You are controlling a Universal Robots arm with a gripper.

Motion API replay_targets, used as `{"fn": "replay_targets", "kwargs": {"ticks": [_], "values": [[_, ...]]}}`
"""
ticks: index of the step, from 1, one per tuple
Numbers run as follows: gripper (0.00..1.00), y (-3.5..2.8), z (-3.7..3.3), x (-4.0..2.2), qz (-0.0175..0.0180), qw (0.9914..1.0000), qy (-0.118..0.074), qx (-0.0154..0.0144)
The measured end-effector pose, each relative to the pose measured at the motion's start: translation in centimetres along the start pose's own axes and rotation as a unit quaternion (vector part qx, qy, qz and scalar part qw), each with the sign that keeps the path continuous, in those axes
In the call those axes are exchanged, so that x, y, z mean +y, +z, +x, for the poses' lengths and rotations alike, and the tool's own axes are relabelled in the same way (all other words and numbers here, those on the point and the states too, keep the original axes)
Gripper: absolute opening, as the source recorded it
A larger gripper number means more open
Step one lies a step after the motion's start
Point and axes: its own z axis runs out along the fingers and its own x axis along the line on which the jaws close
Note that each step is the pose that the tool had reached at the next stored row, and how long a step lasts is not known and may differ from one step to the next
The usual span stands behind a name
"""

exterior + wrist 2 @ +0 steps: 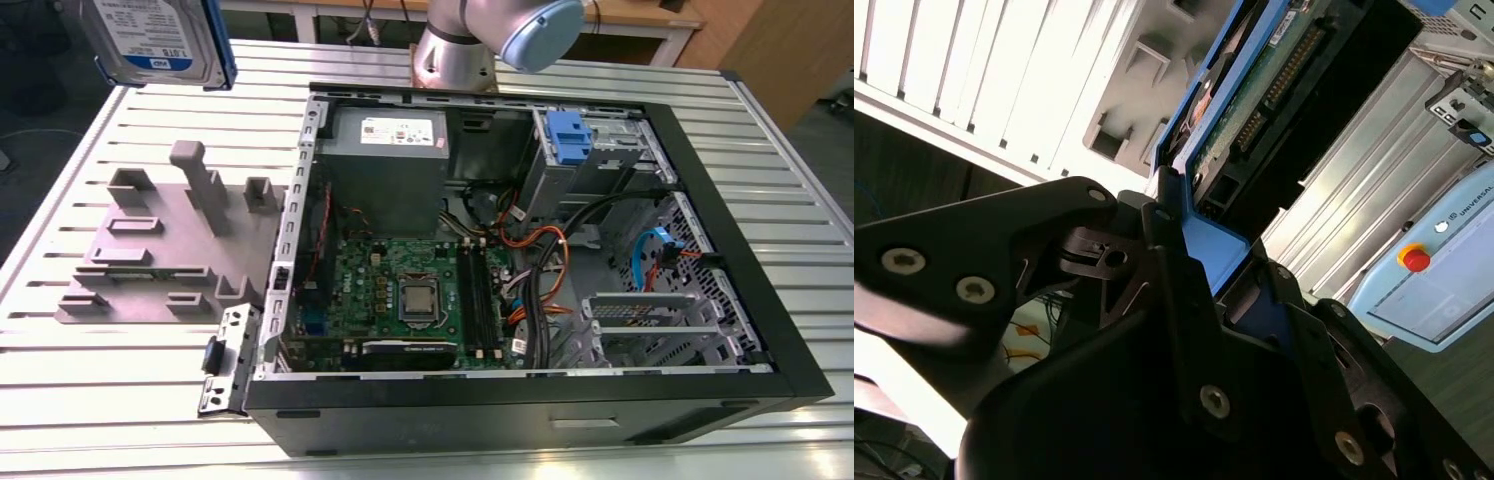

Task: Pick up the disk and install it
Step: 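Pick up the disk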

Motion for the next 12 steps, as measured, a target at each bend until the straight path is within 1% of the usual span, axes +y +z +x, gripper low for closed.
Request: {"fn": "replay_targets", "kwargs": {"ticks": [12], "values": [[0.36,0.00,0.00,-0.12,0.0000,1.00000,0.000,0.0000]]}}
